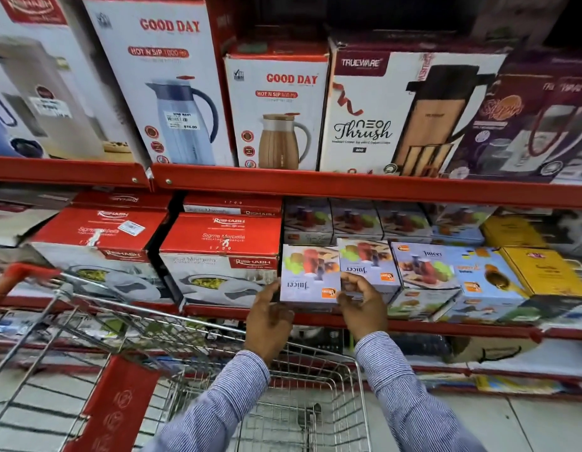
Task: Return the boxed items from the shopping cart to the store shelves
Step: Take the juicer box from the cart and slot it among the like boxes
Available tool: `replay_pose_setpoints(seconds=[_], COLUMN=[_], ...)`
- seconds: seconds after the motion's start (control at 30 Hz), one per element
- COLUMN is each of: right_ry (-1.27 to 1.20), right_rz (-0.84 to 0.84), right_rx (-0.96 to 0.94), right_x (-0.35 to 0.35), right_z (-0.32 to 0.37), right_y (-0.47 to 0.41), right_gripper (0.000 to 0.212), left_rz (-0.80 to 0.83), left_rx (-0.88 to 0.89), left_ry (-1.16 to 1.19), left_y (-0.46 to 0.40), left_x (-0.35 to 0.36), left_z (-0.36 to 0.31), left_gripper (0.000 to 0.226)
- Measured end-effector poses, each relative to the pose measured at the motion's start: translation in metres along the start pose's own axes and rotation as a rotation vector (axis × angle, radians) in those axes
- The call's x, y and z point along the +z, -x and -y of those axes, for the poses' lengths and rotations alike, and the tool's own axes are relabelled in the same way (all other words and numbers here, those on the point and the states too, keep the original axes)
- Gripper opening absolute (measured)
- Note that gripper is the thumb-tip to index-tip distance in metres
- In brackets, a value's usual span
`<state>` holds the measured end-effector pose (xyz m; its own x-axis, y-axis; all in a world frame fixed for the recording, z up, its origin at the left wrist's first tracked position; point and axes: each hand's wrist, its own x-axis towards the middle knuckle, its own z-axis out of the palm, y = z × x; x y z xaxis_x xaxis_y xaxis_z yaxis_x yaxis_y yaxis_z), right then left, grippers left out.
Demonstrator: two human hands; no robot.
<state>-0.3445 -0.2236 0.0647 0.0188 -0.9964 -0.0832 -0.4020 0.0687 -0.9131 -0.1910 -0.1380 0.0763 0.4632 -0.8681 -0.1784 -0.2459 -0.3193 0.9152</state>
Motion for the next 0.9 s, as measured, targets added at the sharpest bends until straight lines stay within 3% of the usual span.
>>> replay_pose_setpoints(seconds=[0.2, 0.33, 0.43, 0.6, 0.73, 0.9], right_ry=[0.204, 0.497, 0.774, 0.971, 1.013, 1.141], right_rz=[-0.006, 0.079, 0.163, 0.207, 0.357, 0.561], right_rx=[-0.068, -0.168, -0.233, -0.342, -0.447, -0.474], right_x=[0.006, 0.005, 0.002, -0.006, -0.019, -0.018], right_z=[0.008, 0.017, 0.030, 0.044, 0.056, 0.070], right_y=[-0.011, -0.025, -0.028, -0.039, -0.068, -0.099], right_gripper=[0.038, 0.037, 0.048, 0.039, 0.079, 0.121], left_rz=[-0.039, -0.100, -0.094, -0.104, -0.156, -0.140], left_rx=[-0.099, -0.078, 0.002, 0.052, 0.027, -0.005], left_ry=[0.046, -0.003, -0.089, -0.197, -0.156, -0.070], left_y=[-0.011, -0.009, -0.008, -0.007, -0.011, -0.007], left_x=[0.008, 0.015, 0.021, 0.025, 0.027, 0.017], left_z=[-0.005, -0.016, -0.025, -0.023, -0.002, -0.007], left_gripper=[0.053, 0.047, 0.054, 0.068, 0.069, 0.048])
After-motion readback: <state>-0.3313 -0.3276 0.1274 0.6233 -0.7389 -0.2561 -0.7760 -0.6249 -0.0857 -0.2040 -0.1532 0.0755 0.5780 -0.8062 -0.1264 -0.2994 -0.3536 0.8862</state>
